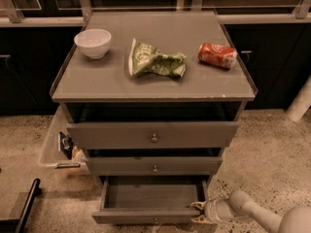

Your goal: Open bottom drawer

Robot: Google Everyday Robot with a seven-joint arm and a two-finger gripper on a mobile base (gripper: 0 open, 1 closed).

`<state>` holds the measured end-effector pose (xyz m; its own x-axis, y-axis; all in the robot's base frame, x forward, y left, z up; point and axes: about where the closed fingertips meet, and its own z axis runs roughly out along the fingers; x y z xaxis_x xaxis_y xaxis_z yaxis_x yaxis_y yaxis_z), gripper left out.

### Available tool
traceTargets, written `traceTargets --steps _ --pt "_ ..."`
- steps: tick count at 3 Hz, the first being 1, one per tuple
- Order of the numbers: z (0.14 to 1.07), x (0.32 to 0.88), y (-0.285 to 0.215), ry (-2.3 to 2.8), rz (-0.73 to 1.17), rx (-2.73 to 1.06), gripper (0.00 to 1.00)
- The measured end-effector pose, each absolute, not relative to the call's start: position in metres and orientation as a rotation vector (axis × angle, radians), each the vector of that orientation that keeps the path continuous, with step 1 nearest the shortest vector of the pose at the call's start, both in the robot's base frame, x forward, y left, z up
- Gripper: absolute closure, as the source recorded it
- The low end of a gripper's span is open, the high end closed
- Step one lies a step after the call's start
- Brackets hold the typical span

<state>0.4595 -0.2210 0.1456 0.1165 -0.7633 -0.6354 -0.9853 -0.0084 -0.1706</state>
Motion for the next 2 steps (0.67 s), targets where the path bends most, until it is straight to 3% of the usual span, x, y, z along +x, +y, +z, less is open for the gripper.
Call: traceTargets --steps 1,2 --pt "0.1491 0.4589 -0.2213 1.695 0.499 -1.820 0.87" --pt "0.1522 0.4537 -0.2236 1.693 0.498 -1.826 1.00"
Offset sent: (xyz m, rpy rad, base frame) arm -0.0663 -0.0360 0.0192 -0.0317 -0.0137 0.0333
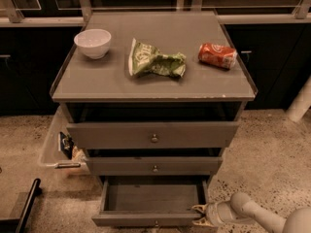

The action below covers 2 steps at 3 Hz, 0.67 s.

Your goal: Open bottom drawer

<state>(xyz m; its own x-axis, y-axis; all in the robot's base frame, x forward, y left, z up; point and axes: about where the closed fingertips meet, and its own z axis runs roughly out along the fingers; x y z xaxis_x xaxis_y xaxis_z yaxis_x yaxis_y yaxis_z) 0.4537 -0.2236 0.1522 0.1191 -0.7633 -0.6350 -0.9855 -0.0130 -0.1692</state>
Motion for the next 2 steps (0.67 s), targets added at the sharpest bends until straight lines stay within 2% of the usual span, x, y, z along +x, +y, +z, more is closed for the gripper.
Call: traceTargets --steps 2 --pt "0.1529 0.4439 -0.2258 1.698 0.504 -1.826 1.00"
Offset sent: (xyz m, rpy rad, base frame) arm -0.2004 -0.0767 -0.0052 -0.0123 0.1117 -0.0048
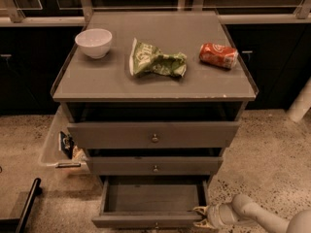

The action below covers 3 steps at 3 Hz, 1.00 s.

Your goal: Open bottom drawer

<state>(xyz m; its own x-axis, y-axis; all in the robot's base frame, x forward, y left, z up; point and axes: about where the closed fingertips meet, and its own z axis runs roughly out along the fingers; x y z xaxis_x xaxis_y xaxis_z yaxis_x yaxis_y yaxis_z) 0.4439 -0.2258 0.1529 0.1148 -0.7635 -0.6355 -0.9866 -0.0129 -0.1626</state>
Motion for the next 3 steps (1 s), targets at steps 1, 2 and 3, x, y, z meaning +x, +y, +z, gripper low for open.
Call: traceTargets --steps 1,2,3 --pt "0.1529 0.4439 -0.2257 1.698 0.504 -1.826 0.82" --pt "0.1529 0.4439 -0.2257 1.697 0.504 -1.826 0.58" --pt "0.1529 0.4439 -0.2257 1.697 0.504 -1.826 0.35"
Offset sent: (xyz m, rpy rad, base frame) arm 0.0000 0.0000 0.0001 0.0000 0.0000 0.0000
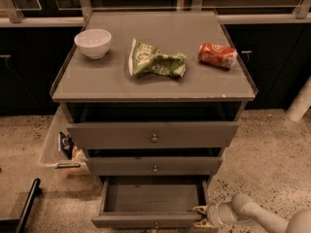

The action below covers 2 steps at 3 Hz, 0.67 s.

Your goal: Open bottom drawer

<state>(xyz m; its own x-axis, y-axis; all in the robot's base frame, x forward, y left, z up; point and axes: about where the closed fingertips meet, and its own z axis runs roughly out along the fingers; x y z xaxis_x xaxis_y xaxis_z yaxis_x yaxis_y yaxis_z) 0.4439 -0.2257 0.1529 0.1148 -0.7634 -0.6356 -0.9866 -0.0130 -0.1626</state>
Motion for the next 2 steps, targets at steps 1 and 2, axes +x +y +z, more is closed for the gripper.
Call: traceTargets --steps 1,2 --pt "0.1529 0.4439 -0.2256 1.697 0.504 -1.826 0.12" --pt "0.1529 0.4439 -0.2256 1.697 0.504 -1.826 0.00"
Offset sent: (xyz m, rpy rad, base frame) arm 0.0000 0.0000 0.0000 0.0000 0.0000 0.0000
